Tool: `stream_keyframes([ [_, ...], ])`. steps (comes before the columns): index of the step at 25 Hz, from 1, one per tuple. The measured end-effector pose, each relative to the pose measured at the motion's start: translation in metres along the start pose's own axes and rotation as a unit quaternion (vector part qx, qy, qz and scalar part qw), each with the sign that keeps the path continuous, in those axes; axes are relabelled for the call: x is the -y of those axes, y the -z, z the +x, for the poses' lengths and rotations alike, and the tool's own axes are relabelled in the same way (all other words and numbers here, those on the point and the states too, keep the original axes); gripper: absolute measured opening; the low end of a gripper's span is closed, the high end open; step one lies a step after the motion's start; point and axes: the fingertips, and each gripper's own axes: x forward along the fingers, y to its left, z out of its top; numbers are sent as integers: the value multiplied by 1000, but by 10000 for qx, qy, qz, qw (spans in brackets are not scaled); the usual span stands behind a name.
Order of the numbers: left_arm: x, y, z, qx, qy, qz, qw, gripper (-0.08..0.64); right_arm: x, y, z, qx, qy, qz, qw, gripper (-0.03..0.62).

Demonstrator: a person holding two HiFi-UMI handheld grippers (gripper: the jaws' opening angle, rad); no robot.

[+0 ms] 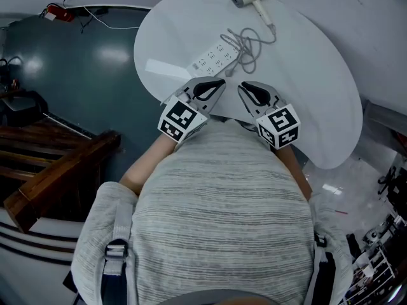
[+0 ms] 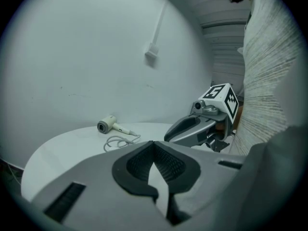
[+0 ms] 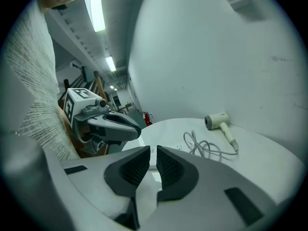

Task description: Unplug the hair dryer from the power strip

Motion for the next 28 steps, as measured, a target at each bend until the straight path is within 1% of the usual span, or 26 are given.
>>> stream_keyframes([
  [5,9,-3,-2,78,110,-91,9999,6,-7,-4,-2,1,-6,-255,9997,26],
  [12,9,-4,-3,117,70,-116,9998,6,0,-5,-5,52,50,-43,10000,26],
  [19,5,-1,-4,83,-12,-177,9998,6,-2,-3,-2,-40,-45,-34,10000,26],
  [28,7,2,-5,69,7,-232,9997,6,-5,-2,2,-109,-118,-24,9999,26],
])
